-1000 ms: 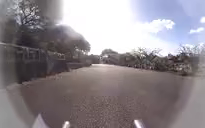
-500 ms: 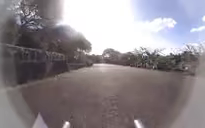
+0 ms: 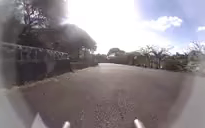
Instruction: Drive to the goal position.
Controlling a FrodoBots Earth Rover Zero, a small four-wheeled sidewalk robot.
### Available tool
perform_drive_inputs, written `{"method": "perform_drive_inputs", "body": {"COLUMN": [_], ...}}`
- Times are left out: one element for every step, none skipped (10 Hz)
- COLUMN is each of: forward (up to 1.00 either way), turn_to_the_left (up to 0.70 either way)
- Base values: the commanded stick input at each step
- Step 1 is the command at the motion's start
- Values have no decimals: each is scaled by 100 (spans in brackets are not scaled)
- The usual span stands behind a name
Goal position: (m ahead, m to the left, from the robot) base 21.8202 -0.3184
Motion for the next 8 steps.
{"method": "perform_drive_inputs", "body": {"forward": [70, 70, 70, 70, 70, 70, 70, 70], "turn_to_the_left": [0, 0, 0, 0, 0, 0, 0, 0]}}
